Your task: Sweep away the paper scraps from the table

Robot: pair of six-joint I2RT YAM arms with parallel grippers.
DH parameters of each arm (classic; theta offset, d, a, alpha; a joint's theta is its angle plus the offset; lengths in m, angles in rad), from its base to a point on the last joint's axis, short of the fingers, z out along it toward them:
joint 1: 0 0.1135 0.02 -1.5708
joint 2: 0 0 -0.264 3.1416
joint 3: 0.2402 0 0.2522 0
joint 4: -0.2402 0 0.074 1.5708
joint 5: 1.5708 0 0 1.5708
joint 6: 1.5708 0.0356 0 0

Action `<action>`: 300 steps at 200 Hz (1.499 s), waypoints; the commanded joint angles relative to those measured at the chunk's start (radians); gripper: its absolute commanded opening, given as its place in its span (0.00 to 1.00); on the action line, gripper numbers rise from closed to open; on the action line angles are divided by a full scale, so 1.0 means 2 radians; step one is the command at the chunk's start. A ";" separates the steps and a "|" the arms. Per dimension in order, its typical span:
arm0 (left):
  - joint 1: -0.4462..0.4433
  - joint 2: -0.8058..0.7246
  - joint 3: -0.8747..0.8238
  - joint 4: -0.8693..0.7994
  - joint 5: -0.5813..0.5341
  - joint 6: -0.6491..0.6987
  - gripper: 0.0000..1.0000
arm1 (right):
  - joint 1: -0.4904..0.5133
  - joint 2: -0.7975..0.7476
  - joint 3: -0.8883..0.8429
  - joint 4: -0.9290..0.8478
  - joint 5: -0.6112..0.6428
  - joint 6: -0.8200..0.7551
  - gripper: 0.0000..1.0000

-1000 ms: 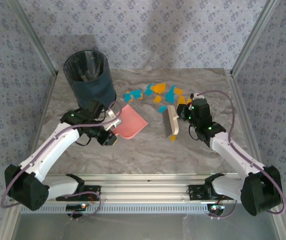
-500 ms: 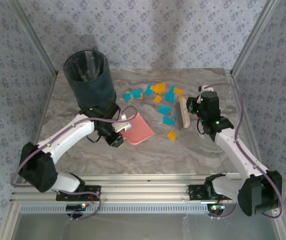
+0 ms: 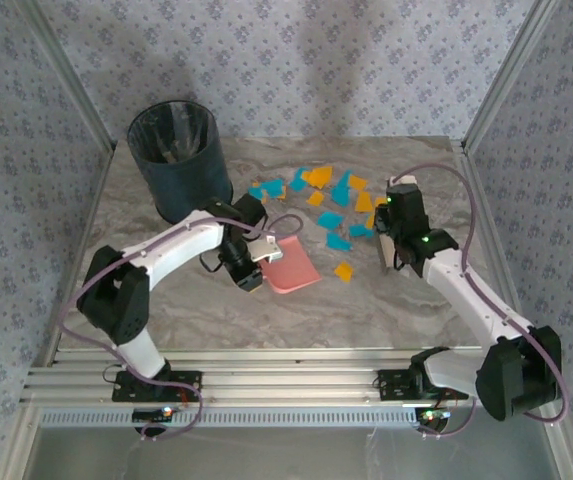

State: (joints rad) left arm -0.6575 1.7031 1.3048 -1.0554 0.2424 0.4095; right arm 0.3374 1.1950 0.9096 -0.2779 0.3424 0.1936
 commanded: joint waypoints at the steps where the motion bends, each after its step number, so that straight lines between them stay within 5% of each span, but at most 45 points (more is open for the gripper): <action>1: -0.005 0.024 0.035 -0.033 -0.010 0.027 0.00 | 0.015 -0.001 0.002 0.001 0.042 0.003 0.00; 110: -0.037 0.097 0.081 -0.058 -0.042 0.042 0.00 | 0.092 0.008 -0.043 -0.002 0.062 0.052 0.00; 300: -0.046 0.161 0.131 -0.086 -0.083 0.006 0.00 | 0.159 -0.003 -0.051 0.056 -0.079 0.146 0.00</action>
State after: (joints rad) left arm -0.7425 2.0014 1.5459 -1.1824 0.1017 0.4435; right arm 0.6395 1.2106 0.8146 -0.1551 0.2428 0.4278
